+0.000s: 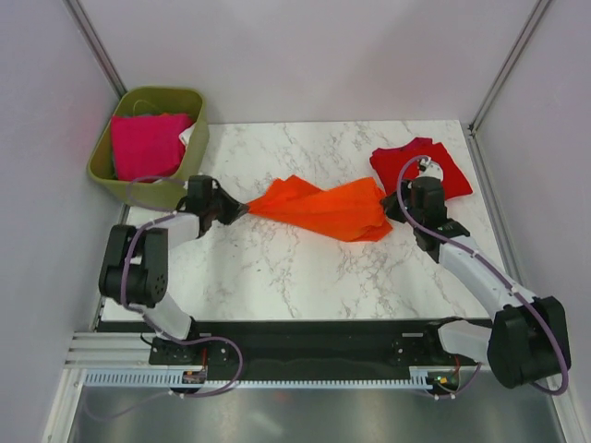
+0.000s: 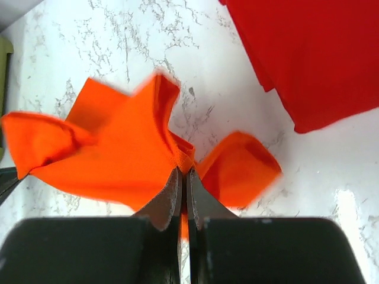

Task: Fold and stack the t-shirts
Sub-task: Flatten the tshirt out

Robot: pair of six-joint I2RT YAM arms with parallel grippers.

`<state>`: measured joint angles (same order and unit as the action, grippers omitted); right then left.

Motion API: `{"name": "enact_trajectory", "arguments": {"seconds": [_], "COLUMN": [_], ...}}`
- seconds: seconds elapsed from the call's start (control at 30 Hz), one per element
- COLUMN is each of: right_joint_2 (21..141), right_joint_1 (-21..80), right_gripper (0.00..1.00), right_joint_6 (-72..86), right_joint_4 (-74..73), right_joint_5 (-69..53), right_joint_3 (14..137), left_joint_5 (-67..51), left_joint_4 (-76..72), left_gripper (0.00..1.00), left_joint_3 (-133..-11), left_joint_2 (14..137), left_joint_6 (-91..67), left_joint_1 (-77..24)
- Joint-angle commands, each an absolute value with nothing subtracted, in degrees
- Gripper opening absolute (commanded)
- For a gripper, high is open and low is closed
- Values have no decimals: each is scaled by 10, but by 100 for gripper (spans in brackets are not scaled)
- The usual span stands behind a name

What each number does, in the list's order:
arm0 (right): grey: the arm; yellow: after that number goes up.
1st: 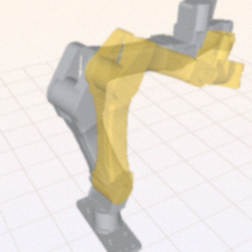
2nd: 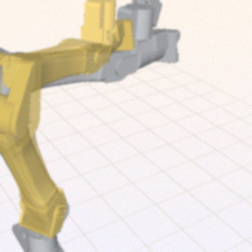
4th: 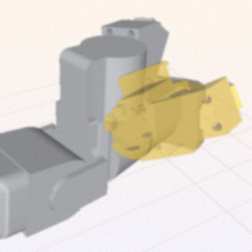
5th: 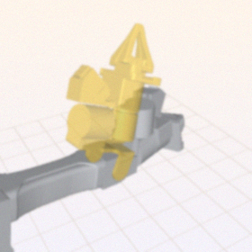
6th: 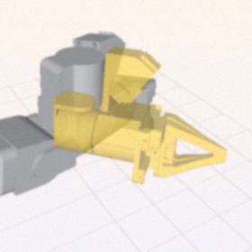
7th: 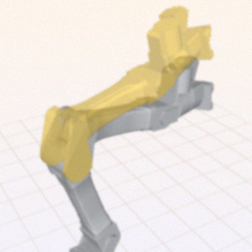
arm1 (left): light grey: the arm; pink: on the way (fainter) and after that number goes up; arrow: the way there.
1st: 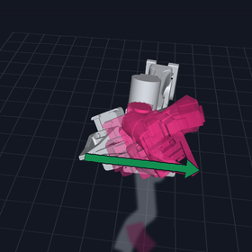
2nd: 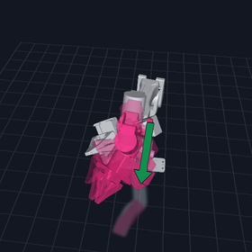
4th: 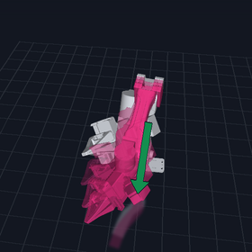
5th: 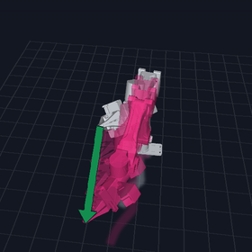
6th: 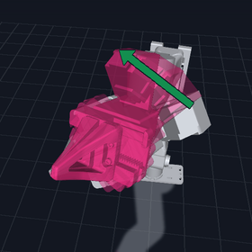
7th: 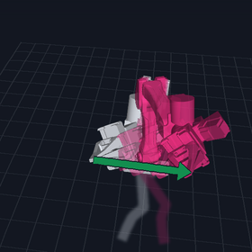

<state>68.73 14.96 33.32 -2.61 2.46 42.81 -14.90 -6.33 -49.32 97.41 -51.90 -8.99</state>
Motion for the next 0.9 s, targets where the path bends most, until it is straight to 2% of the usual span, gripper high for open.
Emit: {"name": "enact_trajectory", "arguments": {"seconds": [0.0,0.1,0.13,0.17,0.23,0.33,0.43,0.6,0.77,0.87], "right_joint_2": [635,602,594,588,576,574,575,559,554,555], "right_joint_1": [134,133,134,134,133,133,134,133,134,134], "right_gripper": [0,0,0,0,0,0,0,0,0,0], "right_joint_6": [368,375,375,375,368,354,344,338,333,333], "right_joint_4": [-4,33,42,50,69,79,85,98,96,97], "right_joint_5": [69,60,55,50,33,2,-38,-47,-41,-42], "right_joint_3": [406,383,378,374,365,366,370,362,359,360], "left_joint_5": [-85,-28,-19,-15,-6,34,65,6,-65,-88], "left_joint_4": [-223,-214,-211,-207,-181,-133,-123,-106,-13,80], "left_gripper": [2,17,40,45,52,56,69,73,70,63], "left_joint_3": [-404,-366,-354,-353,-366,-396,-414,-481,-639,-757], "left_joint_2": [872,819,797,788,775,767,760,844,981,1084], "left_joint_6": [-612,-609,-607,-600,-584,-554,-516,-470,-423,-390], "left_joint_1": [-66,-66,-68,-69,-81,-108,-137,-165,-191,-217]}}
